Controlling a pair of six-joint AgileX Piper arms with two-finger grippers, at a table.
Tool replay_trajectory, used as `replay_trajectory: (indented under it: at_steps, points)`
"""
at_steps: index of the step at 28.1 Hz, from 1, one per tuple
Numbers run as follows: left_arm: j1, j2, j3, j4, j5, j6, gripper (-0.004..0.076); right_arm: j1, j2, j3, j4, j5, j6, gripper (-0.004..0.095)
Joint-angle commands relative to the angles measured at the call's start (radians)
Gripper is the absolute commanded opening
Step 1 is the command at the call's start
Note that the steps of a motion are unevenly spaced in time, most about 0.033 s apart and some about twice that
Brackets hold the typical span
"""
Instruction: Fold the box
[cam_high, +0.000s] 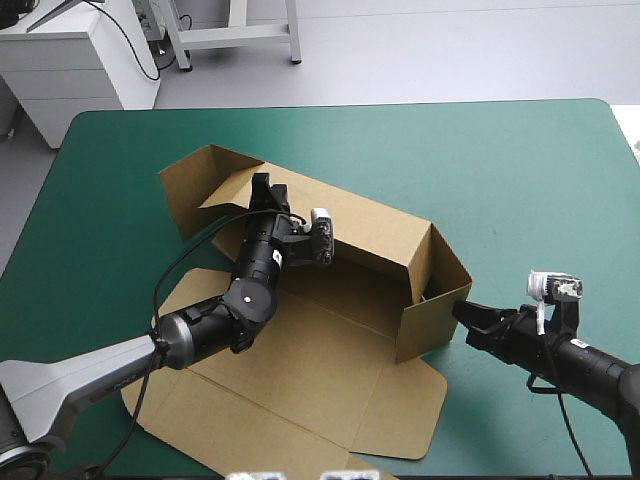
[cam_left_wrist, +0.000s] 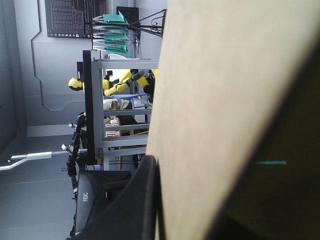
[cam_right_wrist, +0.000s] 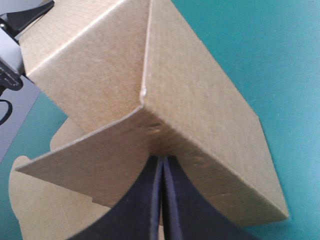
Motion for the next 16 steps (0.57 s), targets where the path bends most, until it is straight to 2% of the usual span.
replay_trajectory:
  at_steps: [1, 4, 7, 9, 10, 11, 13, 16]
  points:
    - [-0.005, -0.027, -0.021, -0.003, -0.034, -0.027, -0.0008, 0.001, -0.001, -0.067, 0.077, 0.052, 0.032, -0.0010]
    - [-0.005, -0.027, -0.021, -0.003, -0.034, -0.027, -0.0008, 0.001, -0.001, -0.174, 0.002, 0.083, 0.142, -0.0010]
    - [-0.005, -0.027, -0.021, -0.003, -0.034, -0.027, -0.0008, 0.001, 0.001, -0.329, -0.146, 0.081, 0.251, -0.0010]
    - [-0.005, -0.027, -0.021, -0.003, -0.034, -0.027, -0.0008, 0.001, 0.022, -0.451, -0.275, 0.077, 0.334, -0.0010]
    - [-0.005, -0.027, -0.021, -0.003, -0.034, -0.027, -0.0008, 0.001, 0.063, -0.549, -0.407, 0.086, 0.412, -0.0010]
    - [-0.005, -0.027, -0.021, -0.003, -0.034, -0.027, -0.0008, 0.001, 0.092, -0.594, -0.472, 0.099, 0.453, -0.0010]
    - [-0.005, -0.027, -0.021, -0.003, -0.032, -0.027, -0.0008, 0.001, 0.156, -0.664, -0.546, 0.132, 0.507, -0.0010]
    - [-0.005, -0.027, -0.021, -0.003, -0.034, -0.026, -0.0008, 0.001, 0.236, -0.717, -0.554, 0.139, 0.520, -0.0010]
